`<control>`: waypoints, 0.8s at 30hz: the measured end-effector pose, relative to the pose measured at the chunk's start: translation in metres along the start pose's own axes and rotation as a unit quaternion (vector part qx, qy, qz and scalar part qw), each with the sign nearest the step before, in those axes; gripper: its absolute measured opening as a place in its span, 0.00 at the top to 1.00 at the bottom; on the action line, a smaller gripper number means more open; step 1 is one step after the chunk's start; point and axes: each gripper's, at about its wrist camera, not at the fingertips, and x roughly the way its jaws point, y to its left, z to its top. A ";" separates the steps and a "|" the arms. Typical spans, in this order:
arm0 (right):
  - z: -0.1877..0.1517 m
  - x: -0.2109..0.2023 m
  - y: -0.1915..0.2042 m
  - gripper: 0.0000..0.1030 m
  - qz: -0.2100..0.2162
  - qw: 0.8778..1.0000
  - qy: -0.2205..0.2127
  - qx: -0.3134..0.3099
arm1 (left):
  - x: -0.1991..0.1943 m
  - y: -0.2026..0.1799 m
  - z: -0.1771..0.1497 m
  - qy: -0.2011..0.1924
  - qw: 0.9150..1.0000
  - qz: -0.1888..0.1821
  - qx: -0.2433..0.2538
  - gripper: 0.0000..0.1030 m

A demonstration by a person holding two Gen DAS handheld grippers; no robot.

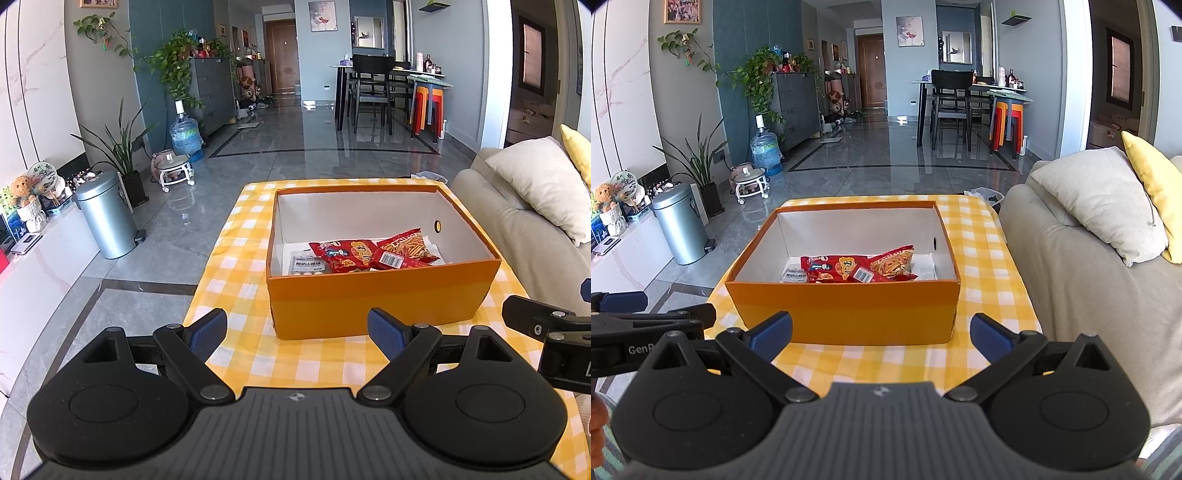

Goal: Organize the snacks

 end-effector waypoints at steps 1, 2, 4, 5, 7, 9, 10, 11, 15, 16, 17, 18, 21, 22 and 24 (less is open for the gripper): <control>0.000 0.000 -0.001 0.04 0.000 1.000 0.001 0.000 | 0.000 0.000 0.001 0.000 1.000 0.000 0.000 0.02; 0.000 0.001 -0.001 0.04 0.000 1.000 0.001 0.000 | 0.000 0.000 0.001 0.001 1.000 0.000 0.000 0.02; -0.001 0.001 -0.001 0.04 0.000 1.000 0.003 0.000 | 0.000 0.000 0.002 0.002 1.000 -0.001 0.000 0.02; -0.001 0.001 -0.002 0.04 0.000 1.000 0.004 0.000 | -0.001 0.000 0.002 0.002 1.000 -0.001 0.000 0.02; -0.001 0.002 -0.002 0.04 0.000 1.000 0.005 0.000 | 0.000 -0.001 0.002 0.002 1.000 -0.001 0.000 0.02; -0.001 0.002 -0.002 0.04 0.000 1.000 0.007 0.001 | -0.001 -0.001 0.003 0.002 1.000 -0.001 0.002 0.02; -0.001 0.003 -0.002 0.04 0.000 1.000 0.007 0.001 | 0.000 -0.001 0.003 0.002 1.000 -0.002 0.003 0.02; -0.001 0.003 -0.002 0.04 0.000 1.000 0.008 0.001 | -0.001 -0.001 0.003 0.001 1.000 -0.001 0.003 0.02; -0.001 0.004 -0.002 0.04 0.000 1.000 0.010 0.001 | 0.000 -0.002 0.003 0.001 1.000 -0.002 0.004 0.02; -0.001 0.004 -0.001 0.04 0.000 1.000 0.010 0.001 | 0.000 -0.002 0.003 0.002 1.000 -0.002 0.004 0.02; -0.001 0.004 -0.001 0.04 0.000 1.000 0.011 0.001 | 0.000 -0.002 0.003 0.002 1.000 -0.002 0.004 0.02; -0.001 0.004 -0.001 0.04 0.000 1.000 0.011 0.001 | 0.000 -0.002 0.003 0.002 1.000 -0.003 0.005 0.02; -0.001 0.005 -0.001 0.04 0.000 1.000 0.012 0.001 | 0.000 -0.003 0.003 0.002 1.000 -0.004 0.006 0.02; -0.001 0.005 -0.001 0.04 0.000 1.000 0.012 0.001 | 0.000 -0.003 0.003 0.001 1.000 -0.004 0.006 0.02; -0.001 0.005 -0.001 0.04 0.001 1.000 0.012 0.001 | 0.000 -0.003 0.003 0.002 1.000 -0.003 0.005 0.02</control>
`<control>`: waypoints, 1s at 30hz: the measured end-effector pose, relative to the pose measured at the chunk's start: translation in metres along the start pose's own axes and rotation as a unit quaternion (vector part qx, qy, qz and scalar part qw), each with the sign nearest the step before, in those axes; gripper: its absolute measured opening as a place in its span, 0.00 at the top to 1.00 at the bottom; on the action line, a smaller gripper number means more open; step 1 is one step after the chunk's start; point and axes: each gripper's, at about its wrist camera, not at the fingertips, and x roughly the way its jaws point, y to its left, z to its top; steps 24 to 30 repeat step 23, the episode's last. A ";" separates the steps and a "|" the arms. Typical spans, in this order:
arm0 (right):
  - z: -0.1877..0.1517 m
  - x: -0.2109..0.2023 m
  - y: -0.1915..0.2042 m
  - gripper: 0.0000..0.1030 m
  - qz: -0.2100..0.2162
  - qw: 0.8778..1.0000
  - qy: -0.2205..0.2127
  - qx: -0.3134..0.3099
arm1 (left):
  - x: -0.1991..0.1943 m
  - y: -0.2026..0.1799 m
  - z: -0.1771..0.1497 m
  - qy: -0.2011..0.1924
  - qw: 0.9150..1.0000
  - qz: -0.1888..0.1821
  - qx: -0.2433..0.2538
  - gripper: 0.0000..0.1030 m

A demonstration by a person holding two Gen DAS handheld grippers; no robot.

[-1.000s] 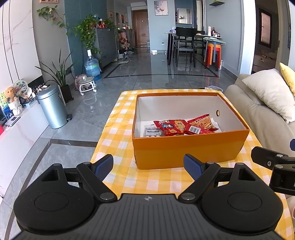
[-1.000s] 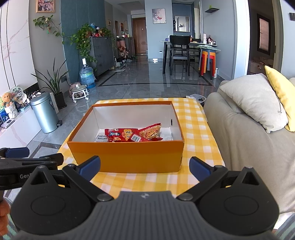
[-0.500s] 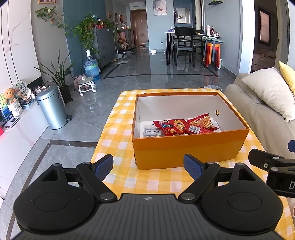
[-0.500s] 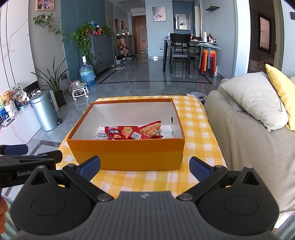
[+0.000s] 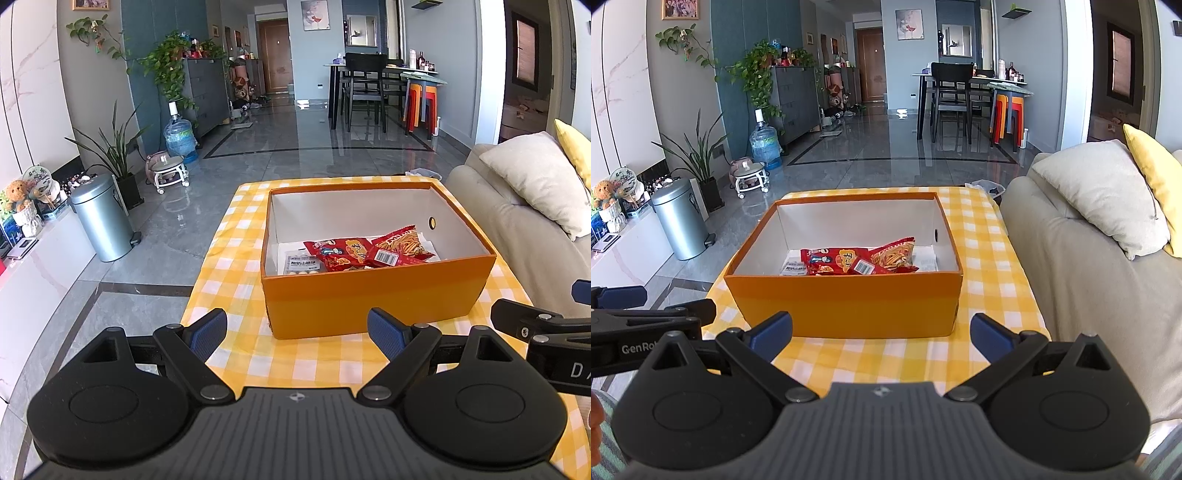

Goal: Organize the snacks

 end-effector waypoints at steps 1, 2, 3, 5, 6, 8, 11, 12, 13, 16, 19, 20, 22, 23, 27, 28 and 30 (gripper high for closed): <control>0.000 0.000 0.000 0.04 0.000 1.000 0.000 0.000 | 0.000 0.000 0.000 0.000 1.000 0.000 0.000 0.02; -0.001 0.000 0.000 0.04 0.000 1.000 0.001 -0.001 | 0.000 0.000 0.000 0.001 1.000 -0.001 -0.001 0.02; -0.001 0.001 0.000 0.04 0.001 1.000 0.001 -0.001 | 0.000 0.000 0.000 0.001 1.000 -0.001 -0.001 0.02; -0.002 0.001 0.001 0.04 0.001 1.000 0.002 -0.002 | 0.000 -0.001 0.000 0.002 1.000 -0.002 0.000 0.02; -0.002 0.002 0.001 0.04 0.001 1.000 0.002 -0.002 | 0.000 -0.001 0.000 0.002 1.000 -0.002 0.001 0.02; -0.002 0.002 0.001 0.04 0.001 1.000 0.003 -0.002 | 0.001 0.000 -0.001 0.002 1.000 -0.003 0.001 0.02; -0.003 0.002 0.002 0.04 0.002 1.000 0.003 -0.003 | 0.001 0.000 -0.002 0.002 1.000 -0.005 0.000 0.02; -0.003 0.002 0.002 0.04 0.002 1.000 0.003 -0.003 | 0.001 -0.001 -0.003 0.002 1.000 -0.006 -0.001 0.02; -0.003 0.003 0.002 0.04 0.002 1.000 0.004 -0.003 | 0.002 0.000 -0.004 0.002 1.000 -0.007 -0.001 0.02; -0.003 0.003 0.002 0.04 0.002 1.000 0.004 -0.003 | 0.002 0.000 -0.004 0.002 1.000 -0.006 0.000 0.02; -0.003 0.002 0.002 0.04 0.002 1.000 0.004 -0.003 | 0.001 0.000 -0.005 0.001 1.000 -0.008 -0.001 0.02; -0.003 0.002 0.002 0.04 0.002 1.000 0.004 -0.003 | 0.001 0.001 -0.006 -0.001 1.000 -0.007 -0.002 0.02; -0.003 0.002 0.002 0.04 0.002 1.000 0.004 -0.003 | 0.001 0.002 -0.006 -0.005 1.000 -0.004 -0.002 0.02; -0.003 0.003 0.003 0.04 0.002 1.000 0.005 -0.003 | 0.000 0.001 -0.006 -0.006 1.000 -0.004 -0.001 0.02; -0.003 0.003 0.003 0.04 0.002 1.000 0.005 -0.003 | 0.000 0.001 -0.006 -0.006 1.000 -0.004 -0.001 0.02; -0.003 0.003 0.003 0.04 0.002 1.000 0.005 -0.003 | 0.000 0.001 -0.006 -0.006 1.000 -0.004 -0.001 0.02; -0.003 0.003 0.003 0.04 0.002 1.000 0.005 -0.003 | 0.000 0.001 -0.006 -0.006 1.000 -0.004 -0.001 0.02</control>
